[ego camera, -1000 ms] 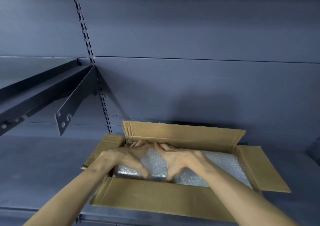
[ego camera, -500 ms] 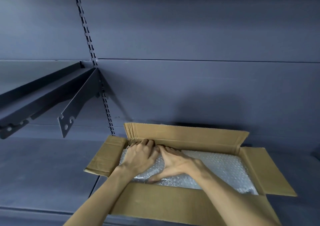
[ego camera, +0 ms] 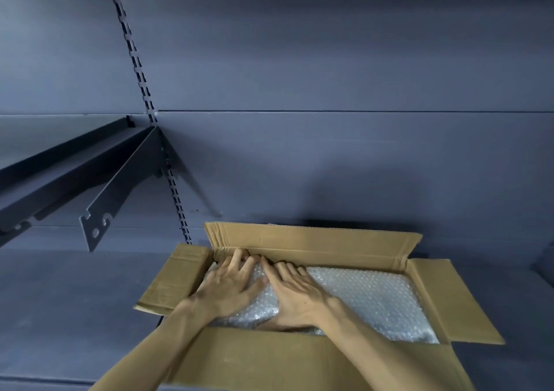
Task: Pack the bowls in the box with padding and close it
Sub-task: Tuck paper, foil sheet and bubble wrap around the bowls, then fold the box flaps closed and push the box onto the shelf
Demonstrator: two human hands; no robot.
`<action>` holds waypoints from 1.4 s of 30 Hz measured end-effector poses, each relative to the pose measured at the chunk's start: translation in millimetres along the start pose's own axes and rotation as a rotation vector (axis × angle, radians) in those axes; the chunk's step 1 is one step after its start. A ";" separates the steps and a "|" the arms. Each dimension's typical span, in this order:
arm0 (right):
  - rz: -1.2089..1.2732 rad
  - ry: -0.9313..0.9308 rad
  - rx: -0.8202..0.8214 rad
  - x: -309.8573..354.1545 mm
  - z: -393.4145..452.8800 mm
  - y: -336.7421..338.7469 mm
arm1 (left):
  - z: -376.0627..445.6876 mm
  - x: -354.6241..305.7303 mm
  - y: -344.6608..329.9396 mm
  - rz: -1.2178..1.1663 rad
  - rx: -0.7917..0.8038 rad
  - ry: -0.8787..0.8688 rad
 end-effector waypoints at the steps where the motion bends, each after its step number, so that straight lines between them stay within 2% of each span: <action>1: 0.005 0.004 -0.006 0.3 0.2 0.1 | 0.4 1.3 -1.1 -0.015 0.013 0.015; 6: 0.044 0.023 -0.072 3.0 -3.3 10.5 | -1.7 -3.2 7.7 -0.004 -0.051 0.034; 10: 0.124 0.044 -0.212 6.2 -17.9 42.1 | 1.4 -6.4 19.3 -0.055 -0.156 0.025; 14: 0.176 0.021 -0.393 -12.9 -46.6 84.0 | 3.2 -3.7 35.7 0.017 -0.303 0.005; 18: 0.100 -0.113 -0.534 -64.7 -88.9 112.3 | -4.4 -11.8 64.4 0.007 -0.508 -0.050; 20: 0.033 -0.218 -0.567 -93.8 -107.0 119.4 | -11.0 -4.0 76.2 -0.048 -0.586 0.003; 24: -0.047 -0.349 -0.540 -131.0 -118.9 117.1 | -40.9 37.2 88.0 -0.141 -0.680 0.306; 26: -0.045 -0.371 -0.522 -138.6 -116.9 111.2 | -58.2 53.1 92.2 -0.069 -0.656 0.431; 30: -0.070 -0.463 -0.397 -146.7 -102.6 81.5 | -84.5 73.1 92.5 0.046 -0.470 0.668; 33: -0.134 -0.476 -0.283 -146.4 -87.9 56.7 | -94.2 78.8 86.3 0.035 -0.317 0.777; 37: -0.212 -0.487 -0.254 -152.1 -82.7 48.1 | -98.2 82.1 88.0 -0.012 -0.289 0.790; 42: -0.200 -0.480 -0.299 -150.0 -83.0 47.8 | -95.7 74.1 109.6 0.009 -0.392 0.722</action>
Point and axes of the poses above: each hand's wrist, its own z-axis towards the middle knuckle, its own y-axis out of the back of the hand, x = y × z, the point moved 10 cm from there along z, towards the middle knuckle, and after that the axes turned 9 degrees about -x, right-handed, at the moved point
